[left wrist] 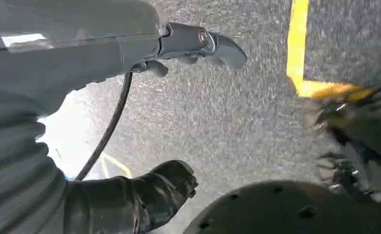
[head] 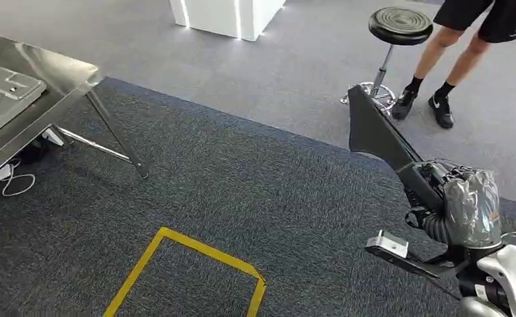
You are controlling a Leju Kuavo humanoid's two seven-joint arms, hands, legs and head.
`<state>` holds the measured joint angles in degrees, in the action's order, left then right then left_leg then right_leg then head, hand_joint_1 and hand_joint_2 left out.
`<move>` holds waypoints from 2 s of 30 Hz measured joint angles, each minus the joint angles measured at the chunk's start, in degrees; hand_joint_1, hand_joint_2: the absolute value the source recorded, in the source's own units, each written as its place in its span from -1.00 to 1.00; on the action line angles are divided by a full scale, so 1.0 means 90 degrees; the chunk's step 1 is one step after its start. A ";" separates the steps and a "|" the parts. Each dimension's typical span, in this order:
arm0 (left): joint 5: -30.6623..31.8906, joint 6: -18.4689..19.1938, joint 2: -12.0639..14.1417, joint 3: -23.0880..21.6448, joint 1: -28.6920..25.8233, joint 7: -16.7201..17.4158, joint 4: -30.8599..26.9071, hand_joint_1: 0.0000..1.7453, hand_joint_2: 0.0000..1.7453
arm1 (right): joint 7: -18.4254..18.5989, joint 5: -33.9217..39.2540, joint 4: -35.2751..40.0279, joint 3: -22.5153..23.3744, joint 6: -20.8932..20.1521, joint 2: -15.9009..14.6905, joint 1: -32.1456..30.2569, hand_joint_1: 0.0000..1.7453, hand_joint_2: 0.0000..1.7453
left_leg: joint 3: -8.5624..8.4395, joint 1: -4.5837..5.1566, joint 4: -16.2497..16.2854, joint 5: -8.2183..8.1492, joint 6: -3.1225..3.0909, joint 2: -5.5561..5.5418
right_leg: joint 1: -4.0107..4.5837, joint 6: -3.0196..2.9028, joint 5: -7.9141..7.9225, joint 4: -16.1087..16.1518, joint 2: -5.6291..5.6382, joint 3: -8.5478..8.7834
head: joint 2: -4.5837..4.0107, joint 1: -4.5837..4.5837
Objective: Take the parts from the cabinet and place them on the table.
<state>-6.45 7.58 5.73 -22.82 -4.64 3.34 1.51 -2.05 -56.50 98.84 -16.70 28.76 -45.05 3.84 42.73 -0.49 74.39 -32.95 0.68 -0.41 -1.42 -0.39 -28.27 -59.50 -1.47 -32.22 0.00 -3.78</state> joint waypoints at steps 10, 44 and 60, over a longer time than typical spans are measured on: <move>0.0010 0.0039 0.0007 0.0000 0.0005 0.0024 0.0000 -1.00 1.00 | -0.0029 0.0007 0.0005 -0.0002 -0.0032 0.0005 0.0079 1.00 1.00 | -0.0845 0.0179 -0.1709 0.0740 -0.0289 0.0381 | 0.0107 0.0135 -0.0067 0.0038 -0.0789 0.0097 | 0.0002 0.0000; 0.0124 -0.0029 -0.0015 0.0000 -0.0033 0.0036 0.0000 -1.00 1.00 | -0.0029 0.0119 0.0024 0.0056 -0.0124 -0.0046 0.0213 1.00 1.00 | -0.1004 0.0056 -0.1925 0.0874 -0.0373 0.0004 | 0.0012 0.0246 -0.0632 -0.0573 0.0029 0.0051 | 0.0002 0.0005; 0.0165 -0.0041 -0.0019 -0.0002 0.0016 -0.0017 0.0000 -1.00 1.00 | -0.0056 0.0185 0.0022 0.0066 -0.0199 -0.0068 0.0174 1.00 1.00 | -0.0517 0.0044 -0.0619 0.0194 -0.0069 -0.0075 | -0.0055 0.0049 -0.0146 0.0060 0.0253 0.0181 | 0.0000 -0.0032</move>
<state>-4.96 7.21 5.55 -22.84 -4.49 3.19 1.51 -2.56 -54.84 99.03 -16.11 26.97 -45.66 5.41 38.08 -0.09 68.81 -31.21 0.06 -1.08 -1.91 0.06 -29.58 -58.96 0.81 -30.59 0.00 -4.07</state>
